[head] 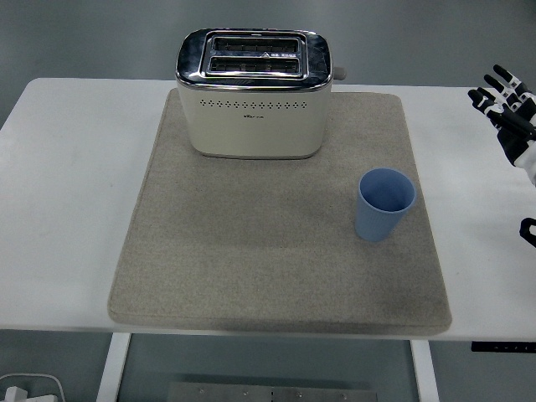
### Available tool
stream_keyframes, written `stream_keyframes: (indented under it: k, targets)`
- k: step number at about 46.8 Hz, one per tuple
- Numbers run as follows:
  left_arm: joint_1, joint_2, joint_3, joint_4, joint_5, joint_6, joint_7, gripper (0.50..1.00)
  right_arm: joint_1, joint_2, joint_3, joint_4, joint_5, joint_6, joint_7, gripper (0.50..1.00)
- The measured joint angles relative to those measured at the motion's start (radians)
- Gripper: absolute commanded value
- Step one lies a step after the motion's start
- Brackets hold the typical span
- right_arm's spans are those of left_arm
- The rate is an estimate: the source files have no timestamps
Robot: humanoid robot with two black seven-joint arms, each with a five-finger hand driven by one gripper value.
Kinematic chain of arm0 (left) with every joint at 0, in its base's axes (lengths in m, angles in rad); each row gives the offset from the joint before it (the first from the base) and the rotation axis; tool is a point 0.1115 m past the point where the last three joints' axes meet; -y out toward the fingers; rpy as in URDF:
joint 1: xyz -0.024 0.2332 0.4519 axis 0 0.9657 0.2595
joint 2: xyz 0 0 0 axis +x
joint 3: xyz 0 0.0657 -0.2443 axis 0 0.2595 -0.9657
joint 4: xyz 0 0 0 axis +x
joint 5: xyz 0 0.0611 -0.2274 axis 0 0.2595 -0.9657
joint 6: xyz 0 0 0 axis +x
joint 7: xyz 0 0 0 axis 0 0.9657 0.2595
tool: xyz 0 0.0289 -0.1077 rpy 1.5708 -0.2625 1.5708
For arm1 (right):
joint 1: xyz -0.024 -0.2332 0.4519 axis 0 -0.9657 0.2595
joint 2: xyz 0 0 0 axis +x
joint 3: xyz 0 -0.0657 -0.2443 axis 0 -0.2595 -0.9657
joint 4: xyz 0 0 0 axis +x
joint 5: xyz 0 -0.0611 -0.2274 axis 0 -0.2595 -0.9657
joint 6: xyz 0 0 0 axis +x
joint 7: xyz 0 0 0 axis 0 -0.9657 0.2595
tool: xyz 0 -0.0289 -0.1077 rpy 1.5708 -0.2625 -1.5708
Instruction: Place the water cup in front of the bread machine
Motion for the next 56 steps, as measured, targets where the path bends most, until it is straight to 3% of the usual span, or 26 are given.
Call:
stream_keyframes:
  k: [15,27,36,46,56]
  targets:
    - [0.0,0.0,0.0,0.0,0.0,0.0,0.0,0.996,-0.013,-0.104,-0.042,0.053,-0.009,0.044,0.008,0.917]
    - [0.0,0.0,0.0,0.0,0.0,0.0,0.0,0.999,-0.074,-0.167,-0.04,0.117,-0.157,0.061,0.017,0.917]
    - [0.001,0.0,0.0,0.0,0.0,0.0,0.0,0.999,-0.1,-0.219,-0.046,0.158,-0.162,0.101,0.09,0.917]
    - [0.0,0.0,0.0,0.0,0.0,0.0,0.0,0.996,-0.14,-0.293,-0.045,0.227,-0.163,0.127,0.116,0.917]
    - [0.0,0.0,0.0,0.0,0.0,0.0,0.0,0.999,-0.249,-0.381,-0.038,0.276,-0.184,0.189,0.161,0.917]
